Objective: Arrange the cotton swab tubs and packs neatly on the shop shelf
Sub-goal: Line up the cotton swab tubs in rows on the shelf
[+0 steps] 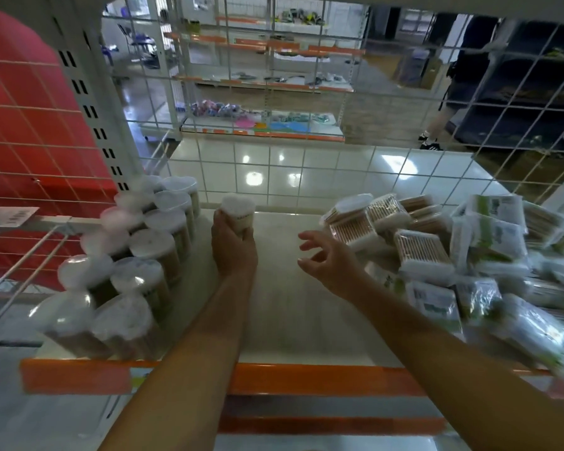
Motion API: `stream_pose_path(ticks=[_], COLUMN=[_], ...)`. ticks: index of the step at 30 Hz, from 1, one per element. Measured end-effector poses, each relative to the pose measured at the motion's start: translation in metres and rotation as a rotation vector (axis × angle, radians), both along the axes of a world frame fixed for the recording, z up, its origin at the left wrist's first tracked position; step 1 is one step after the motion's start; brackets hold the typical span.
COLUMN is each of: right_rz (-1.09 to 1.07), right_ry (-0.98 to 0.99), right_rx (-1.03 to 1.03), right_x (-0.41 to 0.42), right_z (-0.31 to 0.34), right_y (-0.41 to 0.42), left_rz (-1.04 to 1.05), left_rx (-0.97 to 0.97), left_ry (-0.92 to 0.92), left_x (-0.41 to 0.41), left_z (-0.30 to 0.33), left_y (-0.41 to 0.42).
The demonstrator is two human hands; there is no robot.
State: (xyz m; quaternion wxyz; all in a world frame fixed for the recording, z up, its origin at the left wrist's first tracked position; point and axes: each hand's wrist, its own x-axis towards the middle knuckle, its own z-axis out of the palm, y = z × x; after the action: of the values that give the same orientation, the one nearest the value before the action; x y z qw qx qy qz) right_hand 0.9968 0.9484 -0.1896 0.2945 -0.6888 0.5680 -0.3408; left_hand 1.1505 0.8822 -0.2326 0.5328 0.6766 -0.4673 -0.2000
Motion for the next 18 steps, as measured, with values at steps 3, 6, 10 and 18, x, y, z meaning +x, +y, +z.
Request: stream_pose_path(ticks=[3,6,10,18], right_rz=[-0.007,-0.024,-0.041,-0.055], right_ry=[0.001,-0.006,-0.015,-0.012], right_rx=[0.008,0.013,0.023,0.028], right_x=[-0.002,-0.006,-0.012,-0.016], right_z=[-0.006,-0.008,-0.008,-0.014], right_y=[-0.001,-0.004,-0.008,-0.010], left_rz=[0.044,0.063,0.116,0.162], left_rx=[0.053,0.076,0.046,-0.164], left_ry=[0.004,-0.010,0.024,0.108], left_x=[0.003,0.005,0.007,0.005], left_z=[0.005,0.010,0.010,0.006], left_y=[-0.008,-0.014,-0.021,-0.013])
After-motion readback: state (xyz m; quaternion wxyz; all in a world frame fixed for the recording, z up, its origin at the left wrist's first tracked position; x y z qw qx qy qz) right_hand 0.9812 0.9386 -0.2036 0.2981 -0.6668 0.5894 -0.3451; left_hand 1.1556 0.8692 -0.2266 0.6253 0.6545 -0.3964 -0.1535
